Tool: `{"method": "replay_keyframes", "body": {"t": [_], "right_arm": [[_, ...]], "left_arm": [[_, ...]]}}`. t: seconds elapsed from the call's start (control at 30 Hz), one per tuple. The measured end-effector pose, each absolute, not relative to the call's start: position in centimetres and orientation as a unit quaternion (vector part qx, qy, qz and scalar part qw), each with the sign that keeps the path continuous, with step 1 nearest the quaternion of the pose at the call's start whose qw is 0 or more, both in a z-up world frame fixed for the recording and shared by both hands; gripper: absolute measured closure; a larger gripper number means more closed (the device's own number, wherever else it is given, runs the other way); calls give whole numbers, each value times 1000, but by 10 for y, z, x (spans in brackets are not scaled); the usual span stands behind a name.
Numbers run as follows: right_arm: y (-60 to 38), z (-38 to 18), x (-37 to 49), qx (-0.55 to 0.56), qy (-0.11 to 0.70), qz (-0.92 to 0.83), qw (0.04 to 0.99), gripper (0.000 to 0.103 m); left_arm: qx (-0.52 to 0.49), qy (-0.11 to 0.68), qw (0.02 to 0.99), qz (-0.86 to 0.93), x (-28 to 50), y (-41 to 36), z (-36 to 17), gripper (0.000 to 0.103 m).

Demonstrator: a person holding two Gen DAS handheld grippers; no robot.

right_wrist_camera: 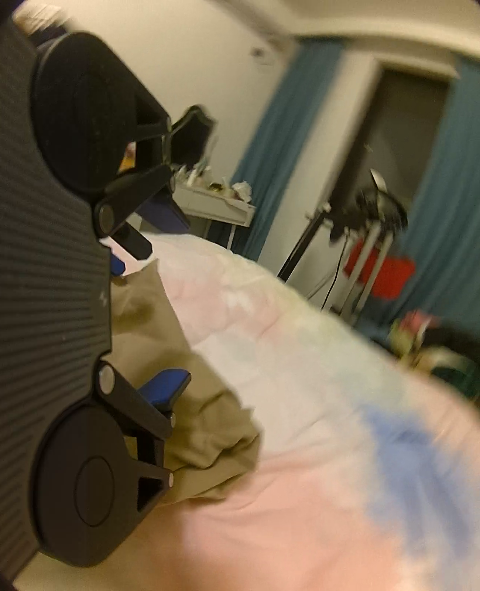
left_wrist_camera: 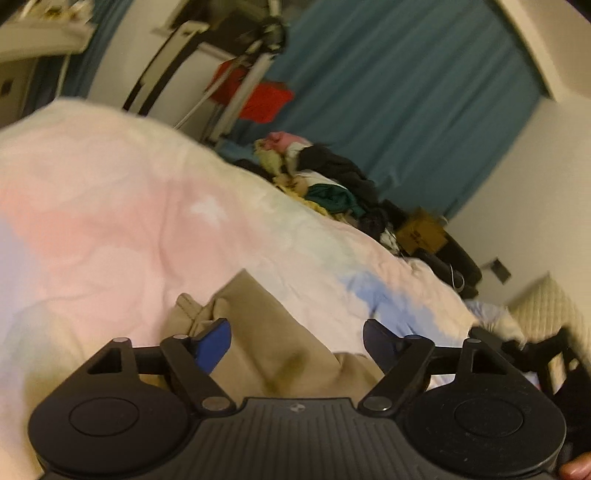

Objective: Fold clothes

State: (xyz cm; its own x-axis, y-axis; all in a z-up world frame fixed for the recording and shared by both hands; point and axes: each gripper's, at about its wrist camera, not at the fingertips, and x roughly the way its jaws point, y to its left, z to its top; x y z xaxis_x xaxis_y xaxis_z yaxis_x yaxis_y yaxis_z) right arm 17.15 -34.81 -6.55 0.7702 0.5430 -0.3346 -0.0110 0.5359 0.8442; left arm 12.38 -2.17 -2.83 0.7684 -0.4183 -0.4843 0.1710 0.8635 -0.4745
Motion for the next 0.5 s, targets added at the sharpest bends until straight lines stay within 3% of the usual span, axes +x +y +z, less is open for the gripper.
{"method": "replay_keyframes", "body": {"t": [0.17,0.23,0.33,0.5], "right_arm": [[-303,-46,158,260,298,127,910,57],[-284,-53,161,185,313,107,925,63],[-268,-77,178,115,337,72,932,64],[-267,-93,187,121,345,60,929,66]], "left_arm": [[-85,307,940,-126,109,-39,-32,22],[-70,310,941,-113,110,-39,-38,23],[-60,312,943,-96,115,-38,-47,23],[-49,322,942,-84,128,-35,-65,27]]}}
